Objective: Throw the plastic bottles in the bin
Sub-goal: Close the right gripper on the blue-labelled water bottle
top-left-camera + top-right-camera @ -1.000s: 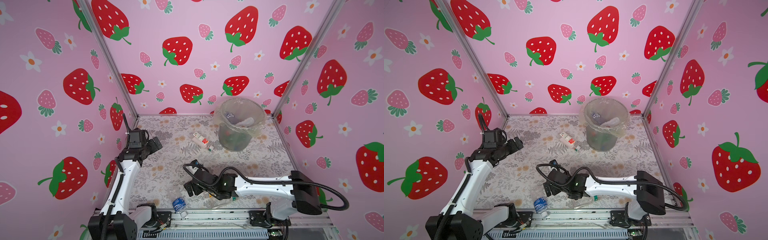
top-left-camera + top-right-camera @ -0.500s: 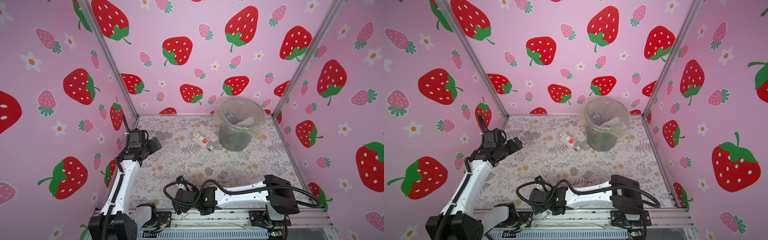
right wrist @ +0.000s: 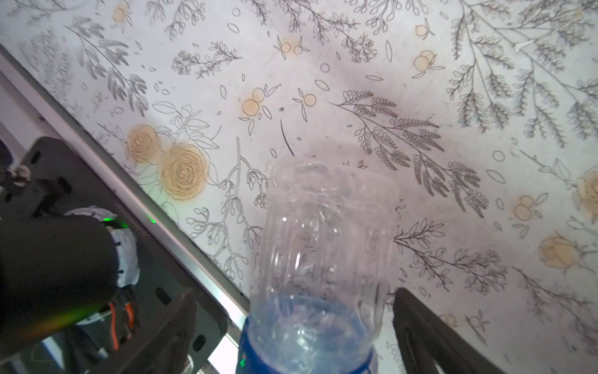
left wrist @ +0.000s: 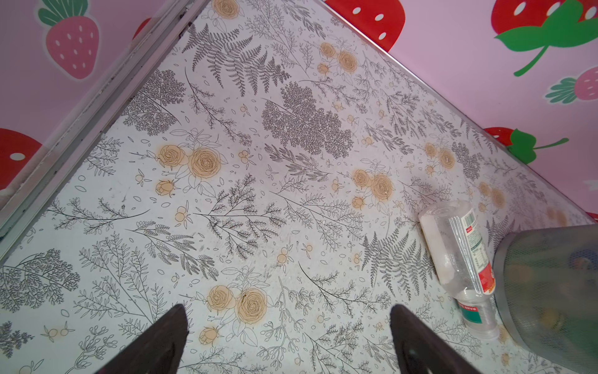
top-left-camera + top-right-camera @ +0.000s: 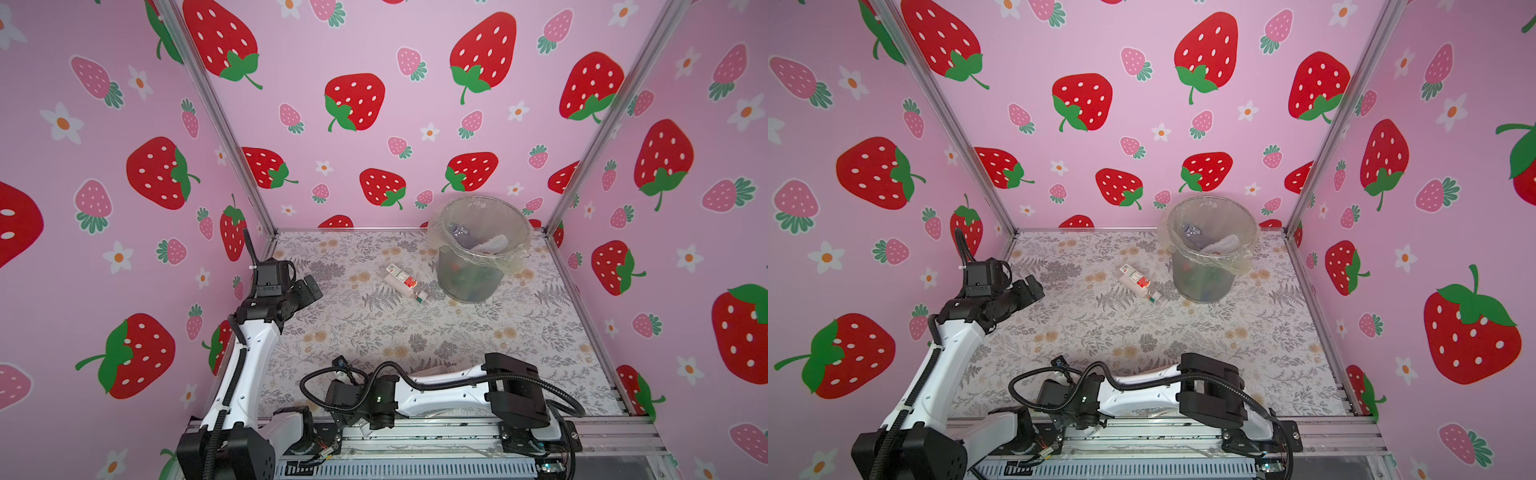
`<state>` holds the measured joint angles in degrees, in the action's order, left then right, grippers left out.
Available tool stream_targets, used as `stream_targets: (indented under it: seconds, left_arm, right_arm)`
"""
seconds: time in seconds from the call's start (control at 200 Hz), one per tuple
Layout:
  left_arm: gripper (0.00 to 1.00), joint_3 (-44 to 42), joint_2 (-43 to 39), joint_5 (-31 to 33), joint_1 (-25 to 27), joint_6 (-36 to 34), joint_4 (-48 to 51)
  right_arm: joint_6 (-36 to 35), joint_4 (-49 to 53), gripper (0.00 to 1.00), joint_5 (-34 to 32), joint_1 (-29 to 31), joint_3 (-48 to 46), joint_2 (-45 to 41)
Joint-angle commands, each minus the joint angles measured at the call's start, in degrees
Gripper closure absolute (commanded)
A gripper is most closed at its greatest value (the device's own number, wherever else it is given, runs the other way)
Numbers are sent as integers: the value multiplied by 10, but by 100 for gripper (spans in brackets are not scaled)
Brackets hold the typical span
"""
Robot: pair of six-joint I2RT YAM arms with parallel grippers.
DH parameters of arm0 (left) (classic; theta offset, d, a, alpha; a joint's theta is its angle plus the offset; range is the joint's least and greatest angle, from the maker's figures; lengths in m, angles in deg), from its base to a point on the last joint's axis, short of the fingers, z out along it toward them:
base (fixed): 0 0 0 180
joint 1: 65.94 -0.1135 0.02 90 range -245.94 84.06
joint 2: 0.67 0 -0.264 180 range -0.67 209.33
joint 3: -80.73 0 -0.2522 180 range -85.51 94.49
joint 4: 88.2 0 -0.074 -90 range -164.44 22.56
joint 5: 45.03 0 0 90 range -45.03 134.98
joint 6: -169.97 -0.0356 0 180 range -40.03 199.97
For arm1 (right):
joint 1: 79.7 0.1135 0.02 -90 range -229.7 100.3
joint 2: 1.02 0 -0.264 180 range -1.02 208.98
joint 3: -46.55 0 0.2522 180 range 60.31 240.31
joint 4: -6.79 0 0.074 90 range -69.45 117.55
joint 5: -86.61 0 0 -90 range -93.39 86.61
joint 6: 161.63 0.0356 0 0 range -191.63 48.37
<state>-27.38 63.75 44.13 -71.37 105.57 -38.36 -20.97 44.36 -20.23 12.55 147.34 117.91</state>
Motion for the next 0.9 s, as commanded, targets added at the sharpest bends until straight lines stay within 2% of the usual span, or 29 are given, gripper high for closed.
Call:
stream_targets:
  seconds: [0.0, 0.14, 0.275, 0.5, 0.895]
  left_arm:
    - [1, 23, -10, 8, -4, 4, 12]
    - [1, 17, -21, 12, -4, 4, 7]
    - [1, 16, -20, 9, -2, 4, 7]
    - [1, 16, -10, 1, -1, 5, 8]
    - [1, 17, 3, -34, 2, -3, -1]
  right_arm:
    - [0, 18, 9, -7, -8, -3, 11]
    - [-6, 9, 20, -8, -14, -10, 14]
    - [-20, 4, 39, -26, -14, -15, 1]
    - [-36, -34, 41, -30, -31, -70, -64]
    - [-111, -83, 39, -57, -104, -185, -285]
